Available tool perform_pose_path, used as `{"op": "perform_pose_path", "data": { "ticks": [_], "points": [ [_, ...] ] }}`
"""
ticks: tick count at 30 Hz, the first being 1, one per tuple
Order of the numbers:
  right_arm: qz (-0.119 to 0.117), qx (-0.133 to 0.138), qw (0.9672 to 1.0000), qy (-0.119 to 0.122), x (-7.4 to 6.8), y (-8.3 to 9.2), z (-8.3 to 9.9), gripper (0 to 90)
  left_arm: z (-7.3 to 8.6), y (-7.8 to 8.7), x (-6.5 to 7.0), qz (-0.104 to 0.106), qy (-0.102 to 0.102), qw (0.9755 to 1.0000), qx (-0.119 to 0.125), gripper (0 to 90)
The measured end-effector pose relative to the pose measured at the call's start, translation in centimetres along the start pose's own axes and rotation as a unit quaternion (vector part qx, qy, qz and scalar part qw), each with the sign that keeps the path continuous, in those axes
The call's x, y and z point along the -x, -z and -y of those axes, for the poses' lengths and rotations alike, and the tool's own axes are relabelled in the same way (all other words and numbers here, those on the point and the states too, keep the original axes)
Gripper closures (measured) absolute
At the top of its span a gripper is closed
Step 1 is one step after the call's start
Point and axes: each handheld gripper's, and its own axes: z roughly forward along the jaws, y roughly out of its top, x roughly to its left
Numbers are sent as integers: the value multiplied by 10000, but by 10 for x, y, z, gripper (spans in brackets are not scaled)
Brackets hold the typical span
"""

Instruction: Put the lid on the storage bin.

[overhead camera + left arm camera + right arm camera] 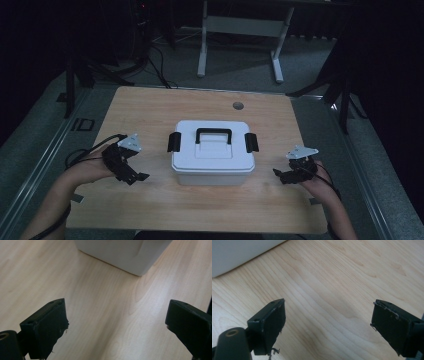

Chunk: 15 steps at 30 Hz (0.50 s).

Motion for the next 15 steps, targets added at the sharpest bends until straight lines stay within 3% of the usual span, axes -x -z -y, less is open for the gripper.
{"op": "perform_pose_path", "data": {
  "ticks": [5,6,12,15],
  "points": [
    [-43,-15,9999,-126,0,-2,7,117,10,-7,0,-87,71,9999,129,32],
    [68,5,9998,-172,-1,-2,10,117,16,-12,-1,-50,137,9998,164,32],
    [161,103,9991,-381,0,-1,20,116,28,-24,1,-107,171,9997,116,33],
    [241,150,9983,-509,0,-1,26,116,34,-30,2,-144,336,9988,341,32]
  ]
}}
